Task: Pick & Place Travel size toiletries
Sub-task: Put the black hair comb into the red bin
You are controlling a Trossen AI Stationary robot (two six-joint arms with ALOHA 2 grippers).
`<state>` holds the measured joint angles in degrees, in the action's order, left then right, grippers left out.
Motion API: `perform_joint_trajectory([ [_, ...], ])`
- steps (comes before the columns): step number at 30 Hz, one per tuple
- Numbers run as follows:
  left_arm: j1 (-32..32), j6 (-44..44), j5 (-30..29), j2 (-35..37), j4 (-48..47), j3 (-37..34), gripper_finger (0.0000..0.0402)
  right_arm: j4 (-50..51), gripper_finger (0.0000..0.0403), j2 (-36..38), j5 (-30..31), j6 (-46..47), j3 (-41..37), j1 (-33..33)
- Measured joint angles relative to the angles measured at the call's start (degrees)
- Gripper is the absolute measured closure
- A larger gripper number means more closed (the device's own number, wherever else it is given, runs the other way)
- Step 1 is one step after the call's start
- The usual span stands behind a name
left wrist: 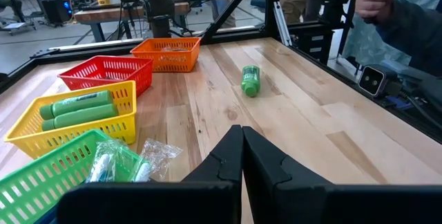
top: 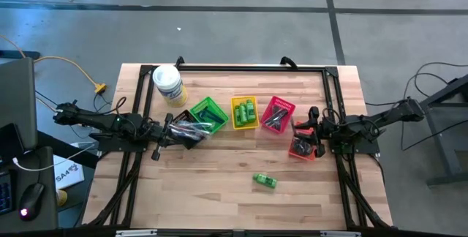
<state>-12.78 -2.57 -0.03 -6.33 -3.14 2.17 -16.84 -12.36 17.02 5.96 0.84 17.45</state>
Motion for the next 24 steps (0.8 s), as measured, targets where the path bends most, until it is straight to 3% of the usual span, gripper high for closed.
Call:
perform_joint_trajectory([
  [24,0.0,0.0,0.0,0.0,0.0,0.0,0.0402,0.2,0.0281,0.0,-0.4,0.7,0.0,0.0],
])
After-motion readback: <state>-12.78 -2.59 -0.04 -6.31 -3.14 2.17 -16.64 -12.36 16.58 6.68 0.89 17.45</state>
